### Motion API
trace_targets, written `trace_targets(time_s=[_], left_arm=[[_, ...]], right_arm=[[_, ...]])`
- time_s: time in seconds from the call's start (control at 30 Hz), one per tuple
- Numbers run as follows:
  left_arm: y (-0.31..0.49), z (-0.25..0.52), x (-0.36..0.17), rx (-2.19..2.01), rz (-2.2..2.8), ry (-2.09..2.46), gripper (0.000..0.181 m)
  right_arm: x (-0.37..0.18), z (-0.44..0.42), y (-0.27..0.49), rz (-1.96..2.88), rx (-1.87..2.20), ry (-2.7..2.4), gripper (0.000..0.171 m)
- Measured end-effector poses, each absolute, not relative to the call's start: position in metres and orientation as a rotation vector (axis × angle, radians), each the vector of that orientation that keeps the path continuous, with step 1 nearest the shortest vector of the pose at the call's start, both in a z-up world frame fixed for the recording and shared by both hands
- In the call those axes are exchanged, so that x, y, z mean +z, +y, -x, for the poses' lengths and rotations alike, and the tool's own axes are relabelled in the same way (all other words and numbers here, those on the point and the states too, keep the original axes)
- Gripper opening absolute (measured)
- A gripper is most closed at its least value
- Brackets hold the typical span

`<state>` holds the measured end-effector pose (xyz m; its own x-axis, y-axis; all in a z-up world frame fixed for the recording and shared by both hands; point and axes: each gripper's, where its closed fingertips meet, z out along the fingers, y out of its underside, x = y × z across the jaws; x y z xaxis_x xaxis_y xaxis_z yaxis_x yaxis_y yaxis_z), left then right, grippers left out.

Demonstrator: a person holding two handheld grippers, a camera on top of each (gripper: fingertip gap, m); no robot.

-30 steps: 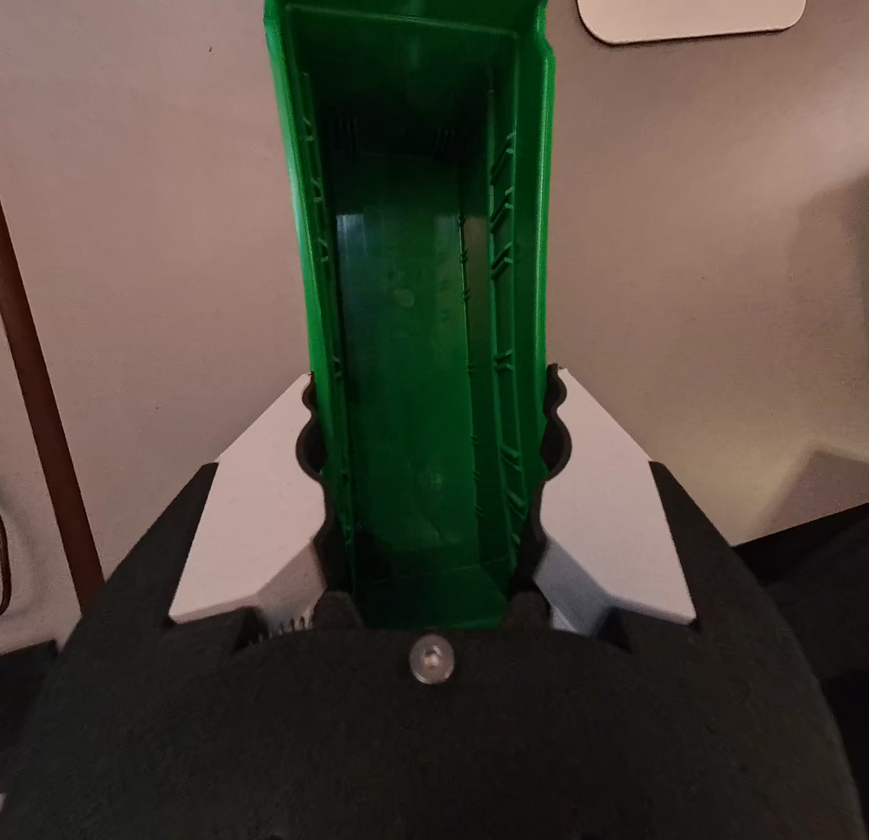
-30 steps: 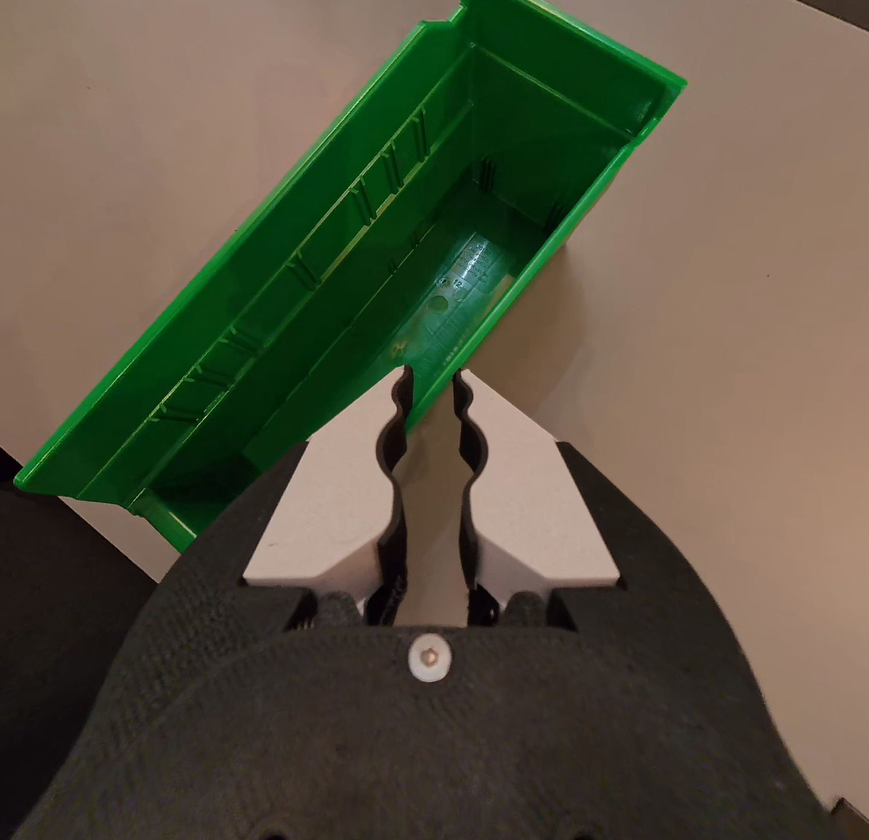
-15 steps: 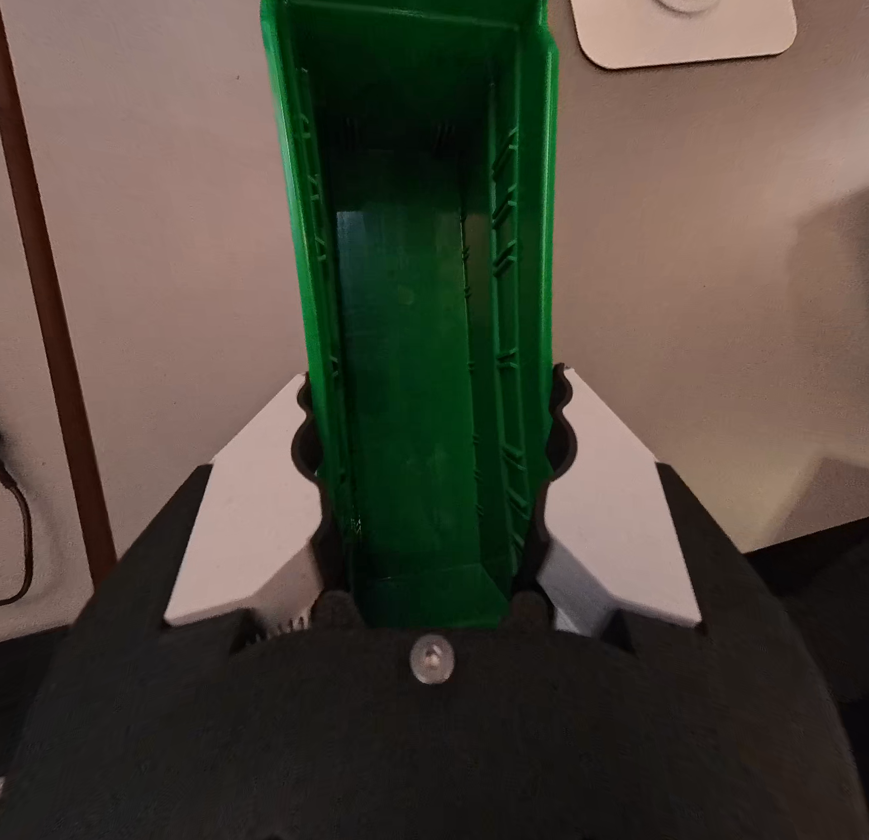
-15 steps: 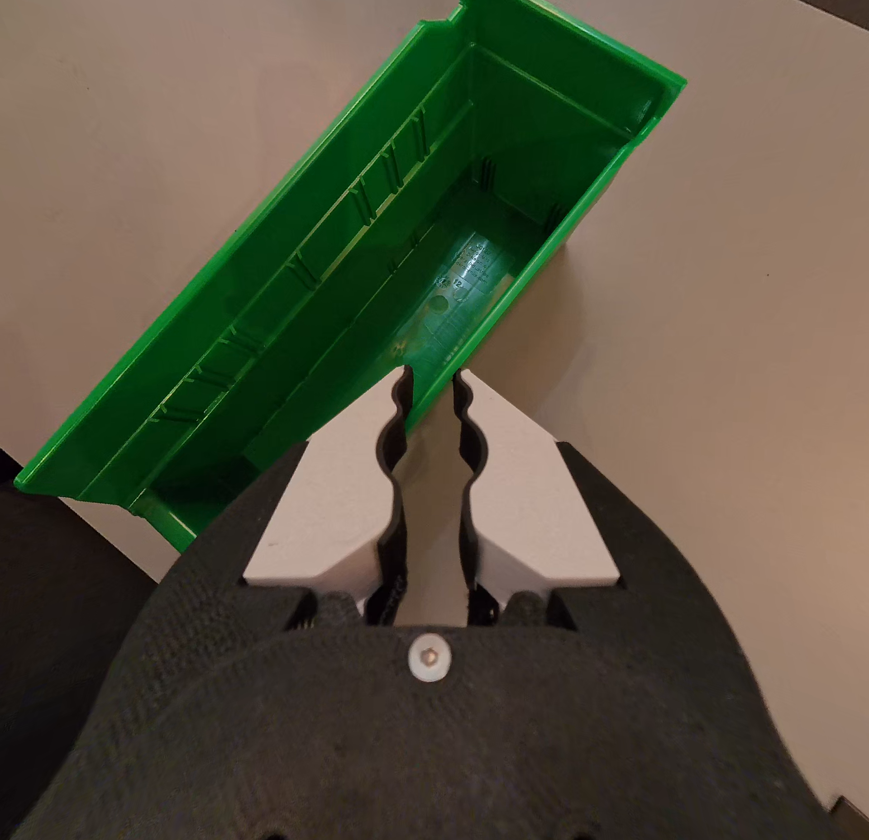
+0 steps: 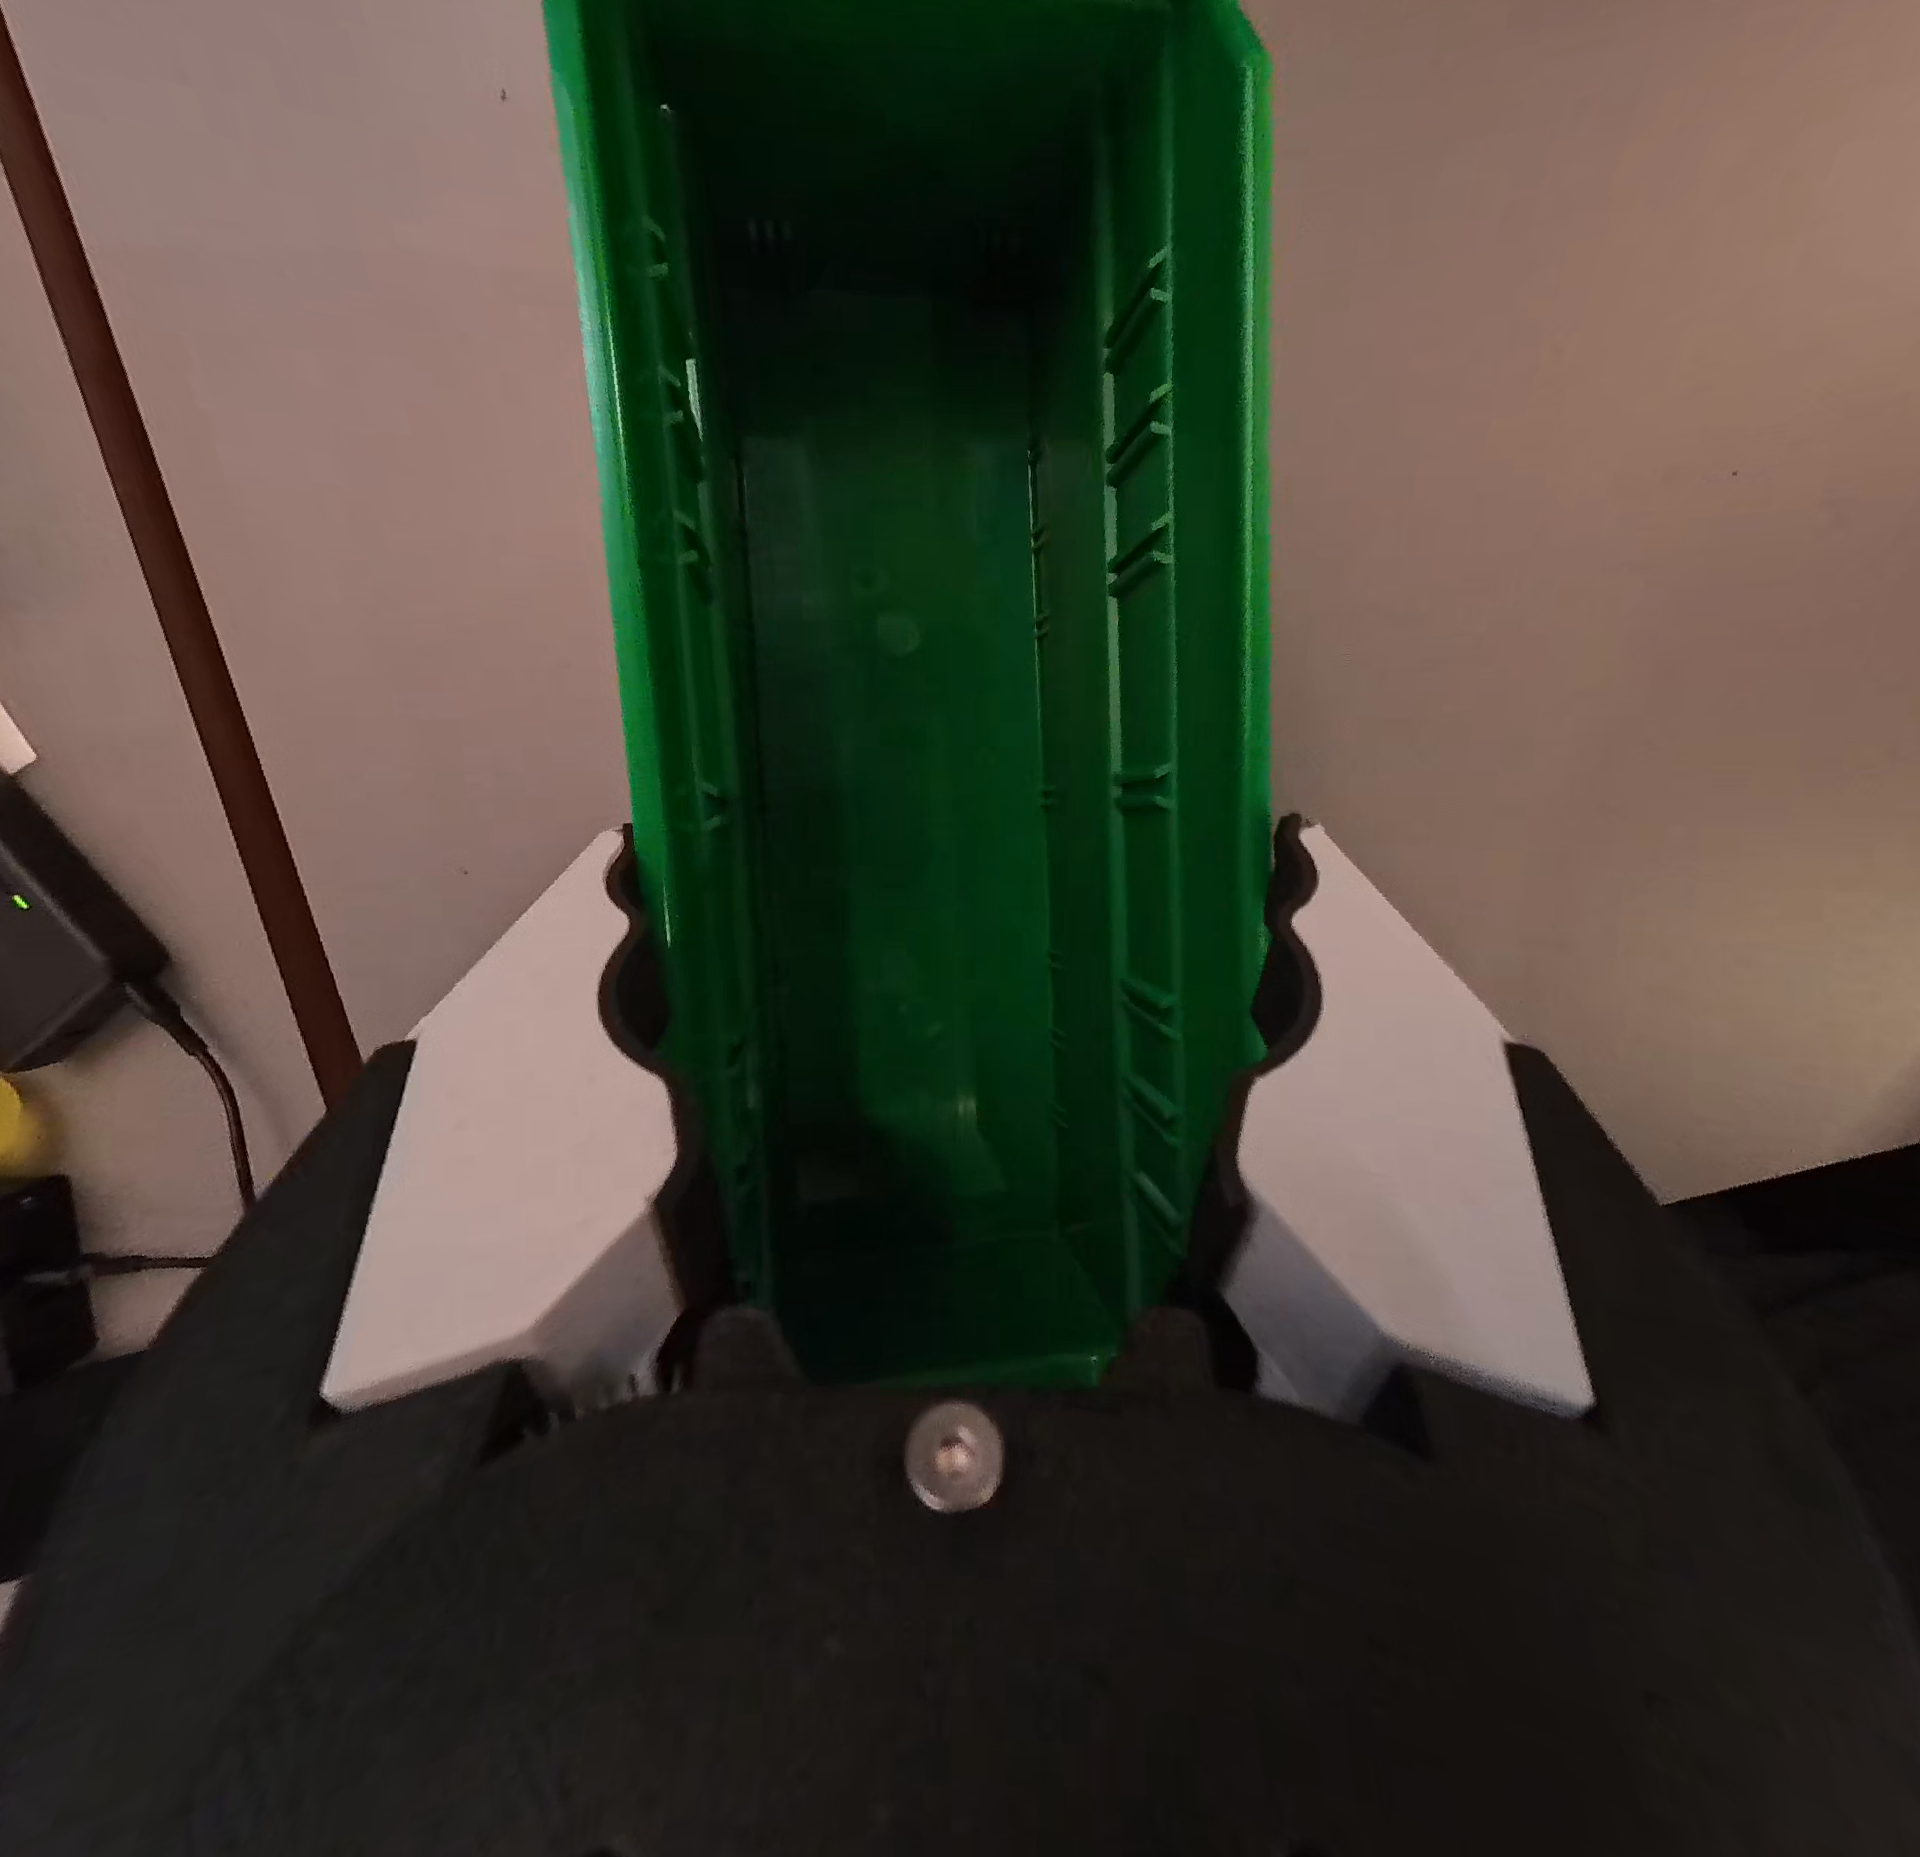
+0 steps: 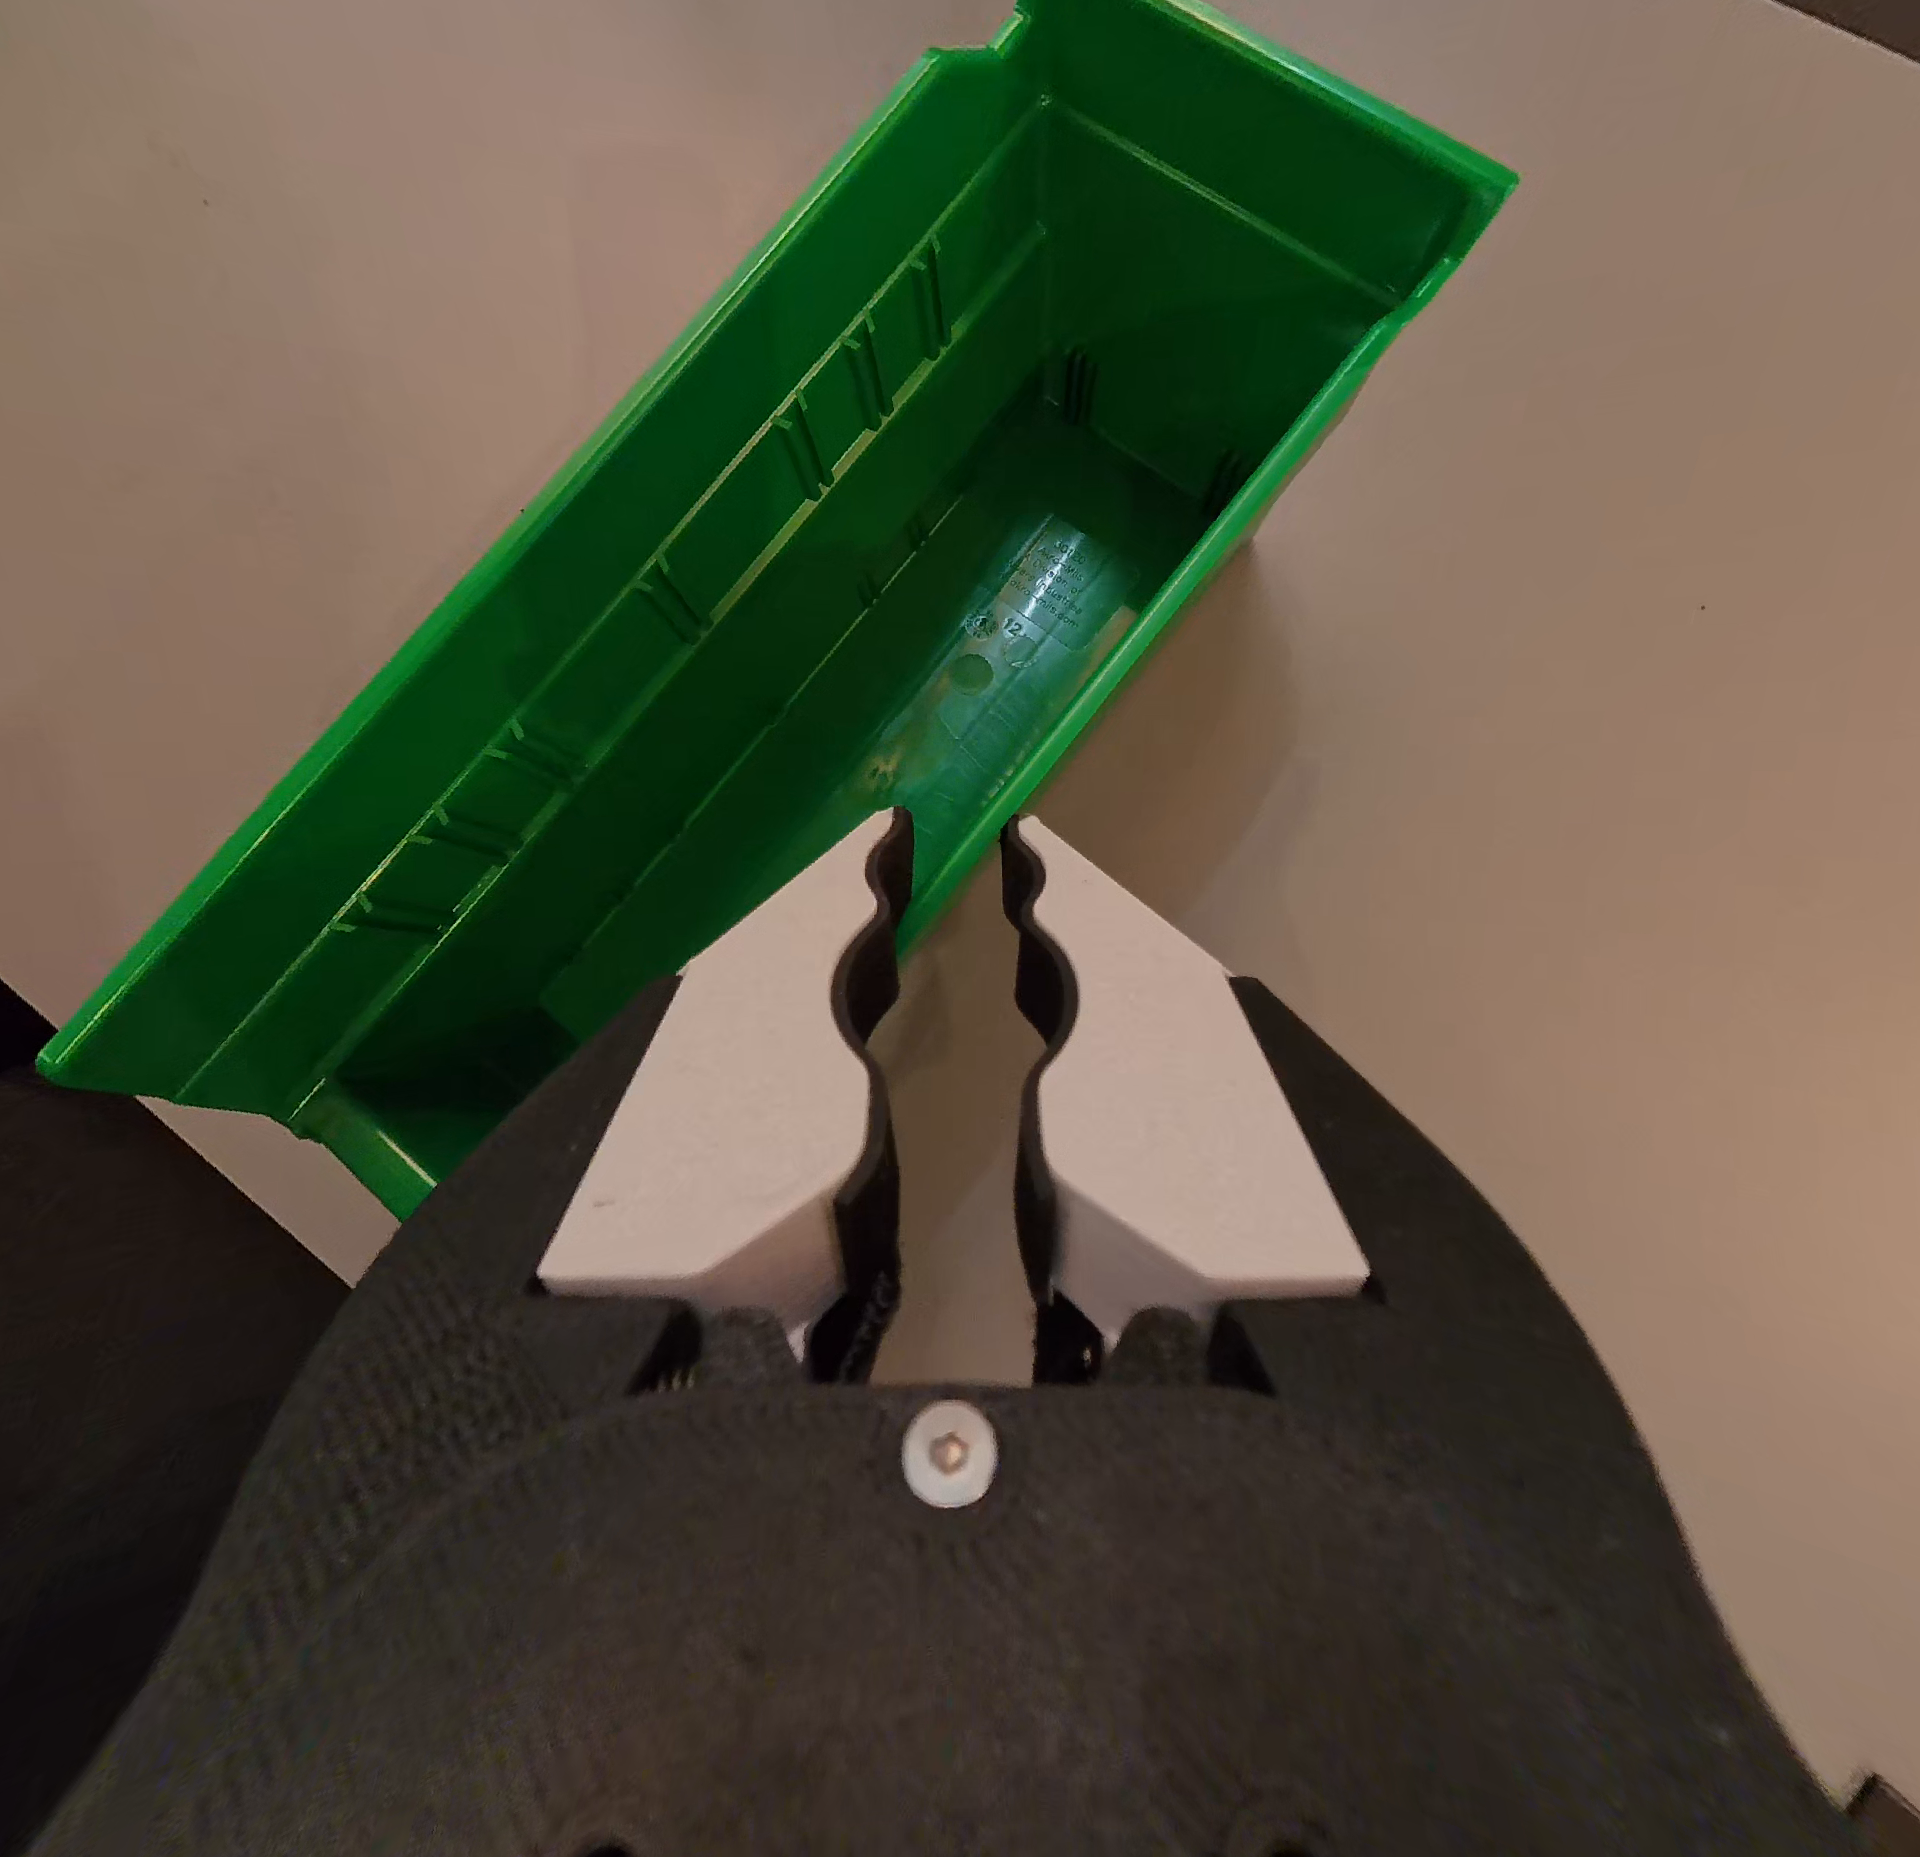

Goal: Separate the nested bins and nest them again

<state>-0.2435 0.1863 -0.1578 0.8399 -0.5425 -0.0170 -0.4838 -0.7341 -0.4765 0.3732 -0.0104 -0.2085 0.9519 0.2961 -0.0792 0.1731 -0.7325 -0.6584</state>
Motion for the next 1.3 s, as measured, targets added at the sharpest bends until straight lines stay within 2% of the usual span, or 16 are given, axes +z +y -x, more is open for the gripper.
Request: trace_targets(time_s=[0.03, 0.1, 0.2, 0.27, 0.67, 0.93, 1.3], left_arm=[[0.186, 0.244, -0.158, -0.169, 2.545, 0.759, 0.116], [0.185, 0.245, -0.162, -0.159, 2.558, 0.785, 0.128], [0.183, 0.25, -0.167, -0.101, 2.574, 0.822, 0.13], [0.185, 0.253, -0.166, -0.124, 2.577, 0.795, 0.121], [0.184, 0.255, -0.16, -0.231, 2.497, 0.698, 0.098], [0.186, 0.254, -0.145, -0.235, 2.442, 0.681, 0.095], [0.19, 0.258, -0.08, -0.219, 2.297, 0.614, 0.099]], right_arm=[[-0.208, -0.373, -0.01, 2.408, 0.234, -0.329, 0.015], [-0.209, -0.373, -0.01, 2.408, 0.233, -0.329, 0.015], [-0.208, -0.373, -0.01, 2.409, 0.229, -0.329, 0.015], [-0.208, -0.373, -0.01, 2.41, 0.229, -0.329, 0.015], [-0.208, -0.373, -0.01, 2.407, 0.237, -0.325, 0.015], [-0.208, -0.373, -0.01, 2.407, 0.238, -0.324, 0.015], [-0.209, -0.373, -0.011, 2.407, 0.236, -0.322, 0.015]])
